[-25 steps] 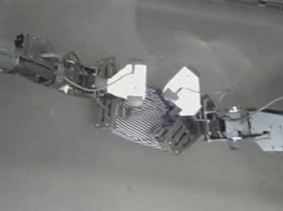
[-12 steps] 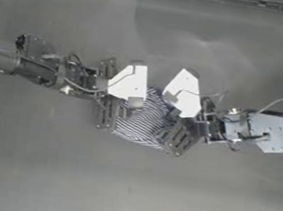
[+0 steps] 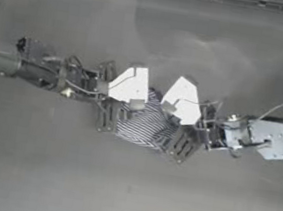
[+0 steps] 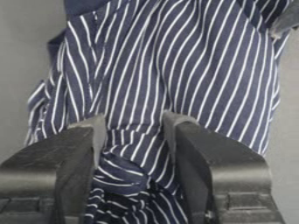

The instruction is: Fold shirt

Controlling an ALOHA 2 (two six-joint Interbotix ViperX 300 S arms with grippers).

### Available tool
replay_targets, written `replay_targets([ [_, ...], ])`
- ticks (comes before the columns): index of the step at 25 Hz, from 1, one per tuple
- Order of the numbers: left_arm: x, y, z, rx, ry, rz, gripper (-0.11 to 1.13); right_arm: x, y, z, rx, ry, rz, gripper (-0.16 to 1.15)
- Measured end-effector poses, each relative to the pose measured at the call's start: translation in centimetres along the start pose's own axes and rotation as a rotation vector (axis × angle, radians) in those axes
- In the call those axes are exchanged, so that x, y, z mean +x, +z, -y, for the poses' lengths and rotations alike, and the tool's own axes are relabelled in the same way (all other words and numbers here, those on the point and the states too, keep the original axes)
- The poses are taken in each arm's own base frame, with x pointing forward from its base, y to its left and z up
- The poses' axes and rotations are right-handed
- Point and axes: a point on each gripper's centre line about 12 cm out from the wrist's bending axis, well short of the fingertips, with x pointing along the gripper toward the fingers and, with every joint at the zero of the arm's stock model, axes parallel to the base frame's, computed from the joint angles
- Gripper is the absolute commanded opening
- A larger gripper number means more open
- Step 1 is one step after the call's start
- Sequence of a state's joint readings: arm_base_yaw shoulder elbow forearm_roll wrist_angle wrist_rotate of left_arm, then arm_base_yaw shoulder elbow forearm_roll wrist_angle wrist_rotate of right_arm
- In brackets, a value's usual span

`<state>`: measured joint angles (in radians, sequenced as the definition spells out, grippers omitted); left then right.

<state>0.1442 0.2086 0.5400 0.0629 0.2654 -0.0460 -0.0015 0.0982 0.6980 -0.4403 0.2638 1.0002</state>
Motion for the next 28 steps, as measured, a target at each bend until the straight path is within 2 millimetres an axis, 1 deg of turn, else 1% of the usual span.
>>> replay_targets([
  [8,-0.1,-0.2,1.1,-0.012,-0.022,-0.017,0.82,-0.8,-0.3,-0.9,-0.011,0.018,0.004,0.98],
  [15,-0.3,-0.3,2.5,-0.018,-0.048,-0.029,0.82,-1.5,-0.8,-1.9,-0.024,0.027,-0.004,0.98],
  [28,-0.6,-0.6,5.5,-0.033,-0.104,-0.044,0.81,-1.7,-2.0,-3.6,-0.055,0.056,-0.023,0.97],
])
